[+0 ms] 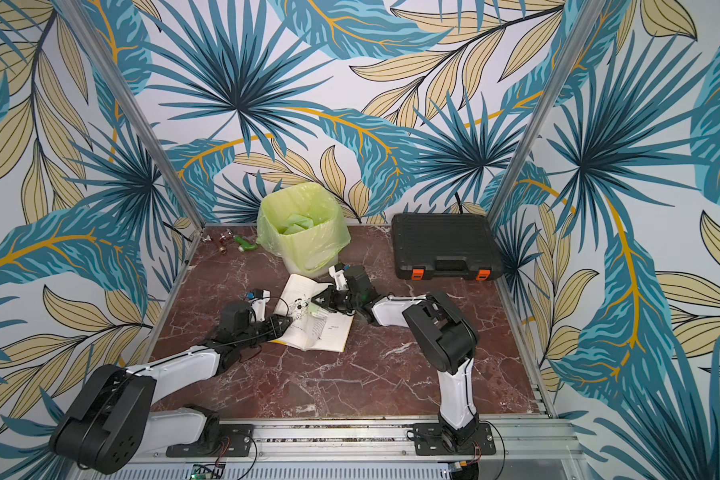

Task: Peel off the used sticky note
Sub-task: Turn the page of the book at the center of the board.

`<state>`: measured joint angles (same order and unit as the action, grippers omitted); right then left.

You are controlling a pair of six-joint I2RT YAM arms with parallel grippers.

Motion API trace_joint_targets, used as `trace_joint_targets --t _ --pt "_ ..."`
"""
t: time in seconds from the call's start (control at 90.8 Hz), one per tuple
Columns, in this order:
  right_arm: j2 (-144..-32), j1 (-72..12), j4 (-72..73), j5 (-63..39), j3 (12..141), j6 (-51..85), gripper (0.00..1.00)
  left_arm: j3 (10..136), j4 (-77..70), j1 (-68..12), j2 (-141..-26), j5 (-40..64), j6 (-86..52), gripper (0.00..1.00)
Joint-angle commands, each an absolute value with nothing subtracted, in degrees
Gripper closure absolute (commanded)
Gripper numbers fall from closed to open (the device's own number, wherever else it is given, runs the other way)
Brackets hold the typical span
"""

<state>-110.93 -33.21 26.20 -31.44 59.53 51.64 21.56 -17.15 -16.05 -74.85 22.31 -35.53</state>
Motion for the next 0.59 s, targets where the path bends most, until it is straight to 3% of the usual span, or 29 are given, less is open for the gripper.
trace_joint_targets --t 0.0,0.584 --pt "-106.82 -31.68 18.91 -29.55 55.74 46.57 1.00 22.97 -18.34 -16.77 -76.59 23.03 -34.20 0.71" --pt "-89.82 -29.93 -3.83 -20.37 48.25 34.82 1.00 29.43 -12.53 -23.81 -77.28 20.74 -29.75 0.65"
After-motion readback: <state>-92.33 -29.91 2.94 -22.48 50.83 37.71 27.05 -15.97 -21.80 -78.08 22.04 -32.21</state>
